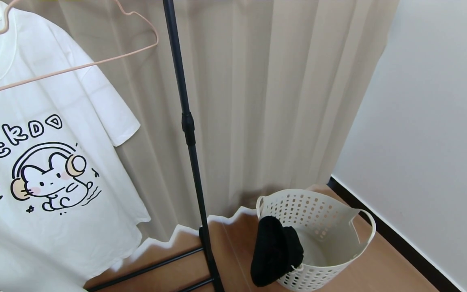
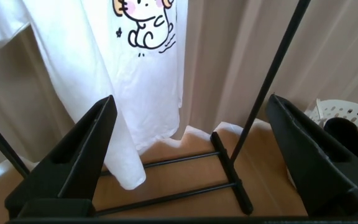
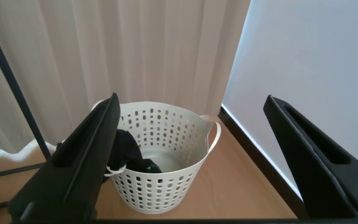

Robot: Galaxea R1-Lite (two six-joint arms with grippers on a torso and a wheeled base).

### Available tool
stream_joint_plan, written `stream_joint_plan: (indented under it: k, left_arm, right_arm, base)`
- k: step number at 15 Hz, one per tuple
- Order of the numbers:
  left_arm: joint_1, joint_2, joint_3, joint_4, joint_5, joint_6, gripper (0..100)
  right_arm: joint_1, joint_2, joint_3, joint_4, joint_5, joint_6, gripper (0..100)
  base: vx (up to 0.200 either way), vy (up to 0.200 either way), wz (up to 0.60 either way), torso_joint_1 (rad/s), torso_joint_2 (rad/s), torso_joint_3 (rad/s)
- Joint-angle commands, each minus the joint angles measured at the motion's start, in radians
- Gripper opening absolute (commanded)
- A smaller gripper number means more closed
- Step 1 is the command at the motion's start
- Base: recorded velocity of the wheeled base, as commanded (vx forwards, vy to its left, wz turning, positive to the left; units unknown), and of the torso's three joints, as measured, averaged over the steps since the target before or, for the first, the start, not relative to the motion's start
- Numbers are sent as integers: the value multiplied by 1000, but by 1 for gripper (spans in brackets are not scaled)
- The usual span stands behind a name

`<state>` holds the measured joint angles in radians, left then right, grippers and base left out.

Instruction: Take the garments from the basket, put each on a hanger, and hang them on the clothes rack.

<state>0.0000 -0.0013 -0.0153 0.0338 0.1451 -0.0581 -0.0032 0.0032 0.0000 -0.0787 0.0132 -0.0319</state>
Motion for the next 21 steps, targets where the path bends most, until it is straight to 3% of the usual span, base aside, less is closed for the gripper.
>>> stream_joint_plan:
  k: [1,21]
  left_arm:
    - [0,1,0,0,1,0,100]
    - [0,1,0,0,1,0,100]
  right_arm:
    - [0,1,0,-1,1,0,100]
    - [0,1,0,-1,1,0,100]
  base:
    - [0,0,0,12,2,-163]
    - [0,0,0,4,2,-197]
